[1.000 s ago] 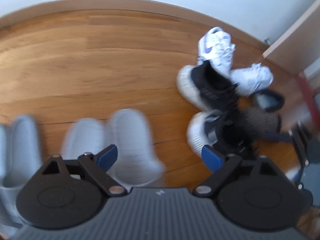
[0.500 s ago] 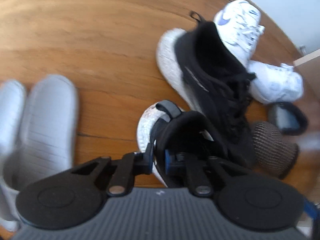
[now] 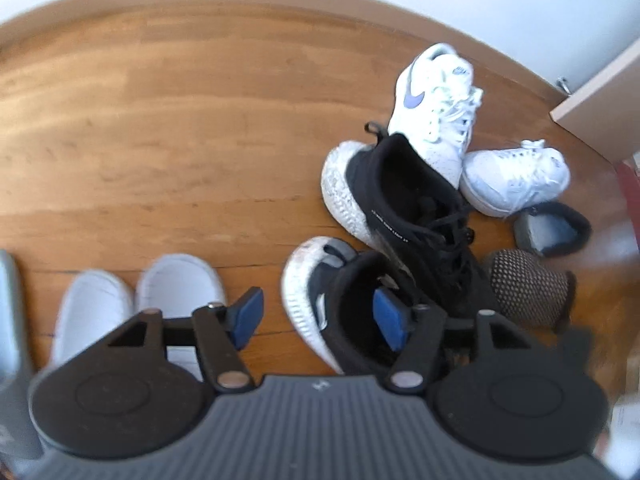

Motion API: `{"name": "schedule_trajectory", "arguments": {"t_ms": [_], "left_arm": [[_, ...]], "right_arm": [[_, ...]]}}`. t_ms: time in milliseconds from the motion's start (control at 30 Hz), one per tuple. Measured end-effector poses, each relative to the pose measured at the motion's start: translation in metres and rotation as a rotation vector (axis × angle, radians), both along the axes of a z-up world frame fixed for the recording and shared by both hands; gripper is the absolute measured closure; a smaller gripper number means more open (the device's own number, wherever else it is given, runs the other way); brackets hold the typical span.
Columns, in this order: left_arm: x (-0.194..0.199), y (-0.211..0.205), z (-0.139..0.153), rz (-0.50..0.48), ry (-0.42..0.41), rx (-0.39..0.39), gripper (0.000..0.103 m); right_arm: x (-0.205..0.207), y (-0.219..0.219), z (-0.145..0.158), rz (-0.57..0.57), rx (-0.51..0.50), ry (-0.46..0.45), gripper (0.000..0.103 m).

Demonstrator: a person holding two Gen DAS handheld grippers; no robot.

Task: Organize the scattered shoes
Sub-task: 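Grasp a black-and-white sneaker by its collar with the left tool, then set the black sneaker down beside the slides with the left tool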

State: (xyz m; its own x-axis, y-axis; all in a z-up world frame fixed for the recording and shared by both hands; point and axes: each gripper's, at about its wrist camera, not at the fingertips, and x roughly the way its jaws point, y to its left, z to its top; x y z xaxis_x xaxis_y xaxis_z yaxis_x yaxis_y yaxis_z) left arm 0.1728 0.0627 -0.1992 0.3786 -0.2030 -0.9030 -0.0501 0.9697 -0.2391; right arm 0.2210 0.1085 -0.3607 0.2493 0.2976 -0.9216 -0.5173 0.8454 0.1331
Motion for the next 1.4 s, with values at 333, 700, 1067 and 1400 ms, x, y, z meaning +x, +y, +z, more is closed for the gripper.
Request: {"name": "schedule_trajectory", "arguments": {"t_ms": [333, 700, 1067, 1400], "left_arm": [[-0.03, 0.052, 0.041, 0.103, -0.021, 0.104, 0.042], [-0.018, 0.038, 0.031, 0.093, 0.008, 0.168, 0.036], [0.007, -0.01, 0.007, 0.111, 0.004, 0.021, 0.024], [0.053, -0.049, -0.036, 0.303, 0.058, -0.226, 0.025]], "right_arm": [[-0.001, 0.049, 0.013, -0.139, 0.112, 0.139, 0.058], [-0.036, 0.075, 0.029, -0.101, 0.225, 0.085, 0.003], [-0.039, -0.066, 0.066, -0.42, 0.301, 0.019, 0.001], [-0.05, -0.113, 0.049, -0.585, 0.329, 0.097, 0.001]]}}
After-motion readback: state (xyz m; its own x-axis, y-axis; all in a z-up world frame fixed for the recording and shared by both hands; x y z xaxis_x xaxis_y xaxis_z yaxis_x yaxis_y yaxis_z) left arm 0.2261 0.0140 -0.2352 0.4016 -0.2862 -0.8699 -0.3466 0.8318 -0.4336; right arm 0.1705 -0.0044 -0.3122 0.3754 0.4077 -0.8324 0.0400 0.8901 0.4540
